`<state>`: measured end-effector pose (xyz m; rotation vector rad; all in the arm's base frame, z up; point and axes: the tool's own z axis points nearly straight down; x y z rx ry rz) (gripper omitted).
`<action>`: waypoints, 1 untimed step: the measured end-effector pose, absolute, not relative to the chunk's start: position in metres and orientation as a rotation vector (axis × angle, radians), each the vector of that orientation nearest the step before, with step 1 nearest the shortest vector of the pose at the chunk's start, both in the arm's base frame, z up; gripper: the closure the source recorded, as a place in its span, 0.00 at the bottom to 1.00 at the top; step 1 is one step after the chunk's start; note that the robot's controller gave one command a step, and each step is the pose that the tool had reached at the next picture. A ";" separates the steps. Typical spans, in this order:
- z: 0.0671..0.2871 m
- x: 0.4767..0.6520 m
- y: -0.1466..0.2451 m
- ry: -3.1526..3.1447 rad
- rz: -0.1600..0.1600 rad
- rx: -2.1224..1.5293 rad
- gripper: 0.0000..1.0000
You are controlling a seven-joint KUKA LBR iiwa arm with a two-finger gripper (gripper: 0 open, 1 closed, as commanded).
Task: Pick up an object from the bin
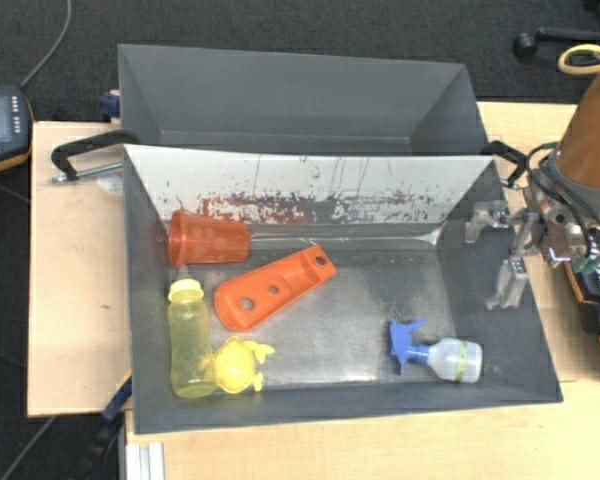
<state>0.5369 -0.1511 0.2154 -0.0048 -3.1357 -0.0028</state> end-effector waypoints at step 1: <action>0.220 0.539 -0.150 -3.144 0.000 -0.001 0.00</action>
Offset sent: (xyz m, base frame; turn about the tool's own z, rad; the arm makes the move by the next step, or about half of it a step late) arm 0.0582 0.0315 -0.0776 -0.1679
